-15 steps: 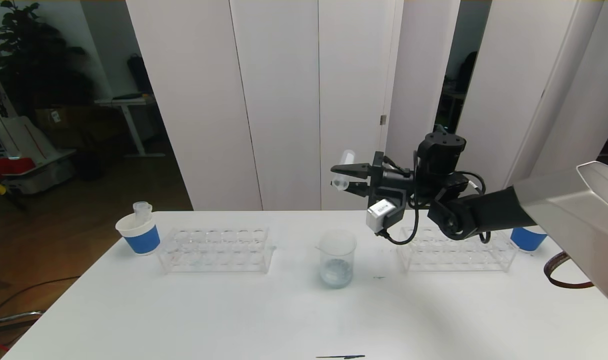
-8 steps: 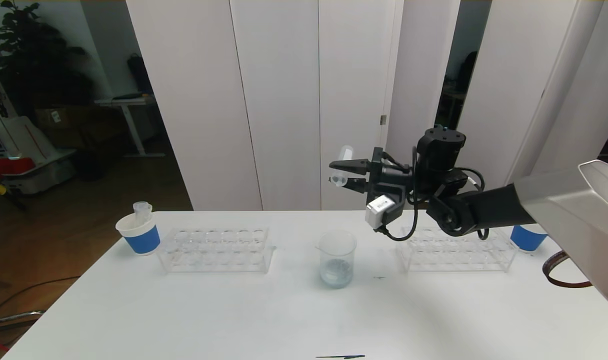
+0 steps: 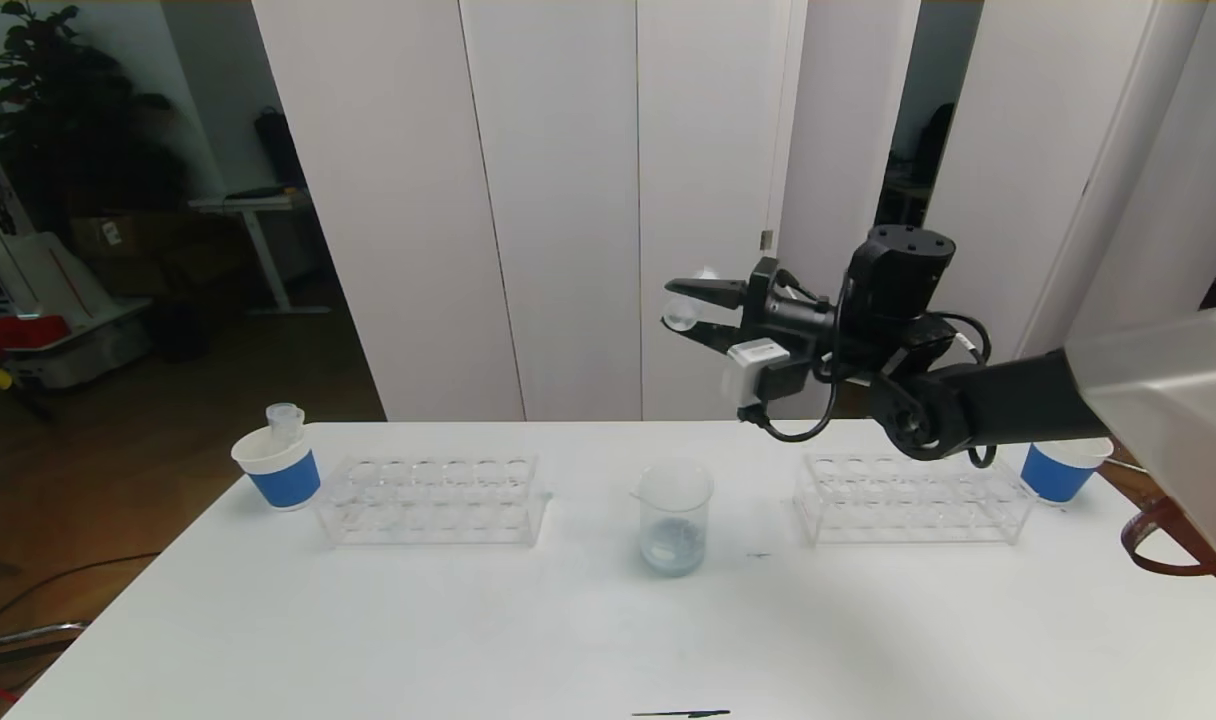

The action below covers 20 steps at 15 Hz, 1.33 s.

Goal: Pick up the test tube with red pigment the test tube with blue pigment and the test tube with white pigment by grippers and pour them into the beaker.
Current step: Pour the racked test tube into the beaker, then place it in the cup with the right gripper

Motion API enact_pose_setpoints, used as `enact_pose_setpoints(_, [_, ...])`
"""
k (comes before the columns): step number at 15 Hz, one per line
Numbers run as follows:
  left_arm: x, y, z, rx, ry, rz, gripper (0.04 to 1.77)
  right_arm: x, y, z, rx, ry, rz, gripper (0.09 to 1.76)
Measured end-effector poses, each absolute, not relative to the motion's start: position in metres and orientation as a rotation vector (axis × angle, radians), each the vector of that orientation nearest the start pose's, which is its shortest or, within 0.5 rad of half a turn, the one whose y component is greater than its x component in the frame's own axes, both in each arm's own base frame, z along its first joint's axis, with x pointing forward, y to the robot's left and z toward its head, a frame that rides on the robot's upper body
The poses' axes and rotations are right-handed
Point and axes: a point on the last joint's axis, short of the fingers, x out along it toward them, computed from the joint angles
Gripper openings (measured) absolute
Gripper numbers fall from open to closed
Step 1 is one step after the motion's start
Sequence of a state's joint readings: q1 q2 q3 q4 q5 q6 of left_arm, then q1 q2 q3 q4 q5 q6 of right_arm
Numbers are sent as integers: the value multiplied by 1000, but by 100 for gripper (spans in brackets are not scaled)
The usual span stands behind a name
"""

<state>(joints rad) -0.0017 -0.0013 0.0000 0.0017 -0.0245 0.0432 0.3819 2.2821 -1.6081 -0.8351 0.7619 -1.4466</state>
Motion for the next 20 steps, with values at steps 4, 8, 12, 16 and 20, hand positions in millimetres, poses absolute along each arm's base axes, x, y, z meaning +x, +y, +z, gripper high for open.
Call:
enact_pose_setpoints(4, [-23, -1, 75, 43, 0, -26, 175, 428, 196, 213, -1153, -893, 648, 58])
enact_pose_setpoints(8, [-23, -1, 75, 43, 0, -26, 175, 420, 213, 212, -835, -731, 439, 58])
enact_pose_setpoints(12, [-23, -1, 75, 43, 0, -26, 175, 414, 202, 195, -532, -478, 358, 58])
enact_pose_setpoints(16, [-23, -1, 75, 42, 0, -26, 175, 401, 183, 185, -204, -248, 308, 58])
enact_pose_setpoints(20, [-23, -1, 75, 42, 0, -26, 175, 385, 170, 180, 31, -23, 291, 58])
